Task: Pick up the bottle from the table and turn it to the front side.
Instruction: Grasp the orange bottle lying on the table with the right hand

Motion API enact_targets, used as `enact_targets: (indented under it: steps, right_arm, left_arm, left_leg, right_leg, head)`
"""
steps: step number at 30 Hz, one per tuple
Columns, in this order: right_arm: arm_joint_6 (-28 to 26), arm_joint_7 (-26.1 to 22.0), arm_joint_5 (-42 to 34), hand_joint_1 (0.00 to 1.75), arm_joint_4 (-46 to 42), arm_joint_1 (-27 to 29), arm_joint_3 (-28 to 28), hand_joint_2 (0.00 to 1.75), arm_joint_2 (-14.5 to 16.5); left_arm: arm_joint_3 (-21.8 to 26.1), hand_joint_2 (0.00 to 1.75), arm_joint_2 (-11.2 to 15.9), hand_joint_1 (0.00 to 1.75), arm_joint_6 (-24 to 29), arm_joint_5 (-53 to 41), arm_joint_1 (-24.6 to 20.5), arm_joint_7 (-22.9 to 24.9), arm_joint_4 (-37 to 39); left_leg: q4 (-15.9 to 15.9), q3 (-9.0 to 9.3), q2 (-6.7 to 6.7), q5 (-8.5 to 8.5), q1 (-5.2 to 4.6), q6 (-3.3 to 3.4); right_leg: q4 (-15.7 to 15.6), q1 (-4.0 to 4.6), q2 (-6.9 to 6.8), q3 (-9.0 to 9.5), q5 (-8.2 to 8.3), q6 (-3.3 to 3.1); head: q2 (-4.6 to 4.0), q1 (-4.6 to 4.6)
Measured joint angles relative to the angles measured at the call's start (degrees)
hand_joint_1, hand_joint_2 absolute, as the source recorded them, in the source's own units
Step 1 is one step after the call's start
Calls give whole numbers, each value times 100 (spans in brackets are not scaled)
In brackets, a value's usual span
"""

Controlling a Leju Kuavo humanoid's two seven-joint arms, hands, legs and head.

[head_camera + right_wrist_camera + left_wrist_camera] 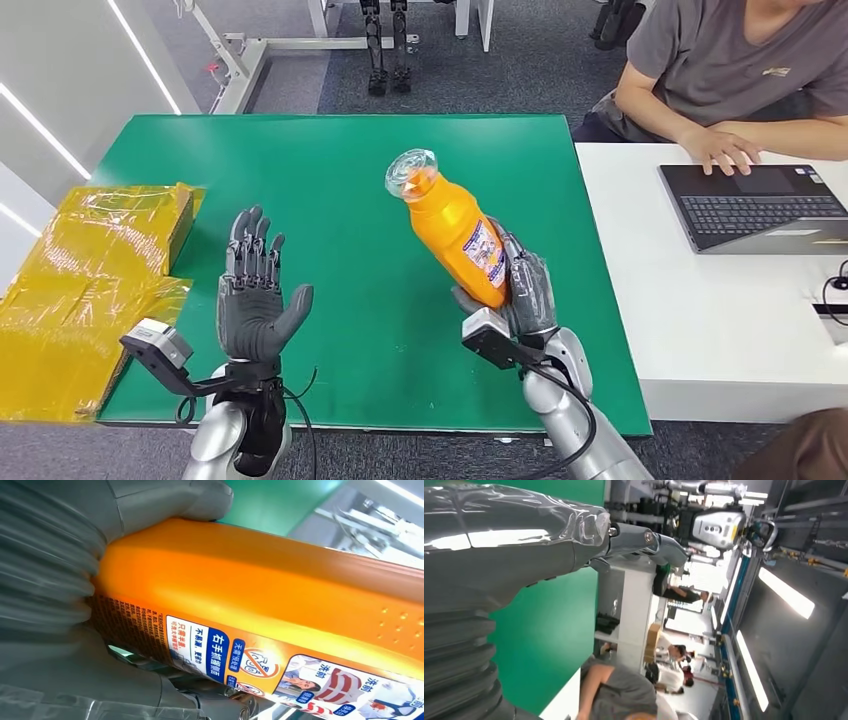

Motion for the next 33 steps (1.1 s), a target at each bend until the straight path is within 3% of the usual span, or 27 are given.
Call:
enact_targets:
  steps: [8, 20, 33]
  right_arm:
    - [81, -80, 16, 175, -682, 228, -59, 175, 133]
    - [1107, 476, 552, 175, -601, 171, 186, 175, 165]
    - [1846, 439, 1303, 175, -662, -28, 580, 175, 165]
  left_arm:
    - [-148, 175, 13, 0, -762, 376, -375, 336, 273]
    - [-440, 175, -16, 0, -1080, 416, -642, 431, 498]
    - [-475, 175, -43, 0, -1078, 518, -770, 424, 812]
  left_leg:
    - [1, 1, 0, 1, 0, 0]
    - [1, -1, -1, 1, 0, 0]
    - [1, -2, -1, 1, 0, 0]
  right_leg:
    - [1, 0, 0, 1, 3, -2]
    - [1, 0, 0, 0, 3, -2]
    - [1, 0, -1, 0, 3, -2]
  head:
    - [0, -1]
    - [1, -1]
    - [0, -1]
